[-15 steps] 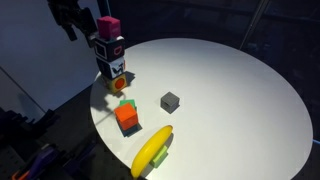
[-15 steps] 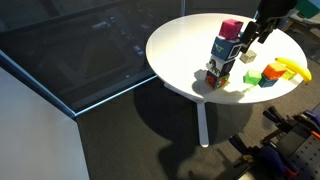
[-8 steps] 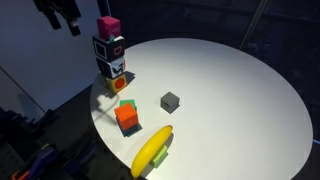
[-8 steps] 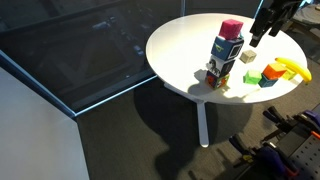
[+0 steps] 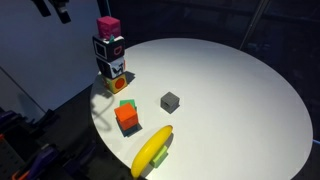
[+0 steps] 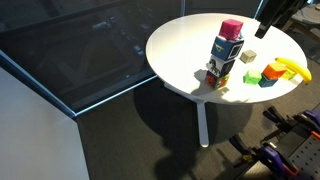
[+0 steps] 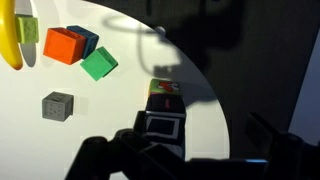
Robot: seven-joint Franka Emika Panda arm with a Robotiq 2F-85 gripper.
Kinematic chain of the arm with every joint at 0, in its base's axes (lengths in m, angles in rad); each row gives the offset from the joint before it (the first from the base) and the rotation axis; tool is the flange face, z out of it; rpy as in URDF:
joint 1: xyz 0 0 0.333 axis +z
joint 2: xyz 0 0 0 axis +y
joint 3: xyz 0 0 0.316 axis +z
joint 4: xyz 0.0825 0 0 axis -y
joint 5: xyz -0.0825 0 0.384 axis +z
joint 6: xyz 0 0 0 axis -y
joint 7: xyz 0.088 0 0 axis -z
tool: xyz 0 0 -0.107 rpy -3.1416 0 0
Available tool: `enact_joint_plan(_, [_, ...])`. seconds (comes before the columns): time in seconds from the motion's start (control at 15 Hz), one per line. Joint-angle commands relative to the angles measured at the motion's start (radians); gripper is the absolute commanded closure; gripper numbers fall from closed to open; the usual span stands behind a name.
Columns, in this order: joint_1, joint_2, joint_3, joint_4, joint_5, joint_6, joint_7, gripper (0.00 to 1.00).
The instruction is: Put the green block on the table
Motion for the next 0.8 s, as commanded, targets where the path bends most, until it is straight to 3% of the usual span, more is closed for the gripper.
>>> enact_joint_plan(0.0, [0.009,-0.059,-0.008,-0.011,0.028,-0.005,0.007,0.00])
enact_joint_plan(0.67, [-0.003,-0.025,-0.008,0.129,0.015,-0.196,0.019,0.00])
enact_joint_plan(0.73, [0.003,-0.045,-0.007,0.078,0.011,-0.146,0.001,0.00])
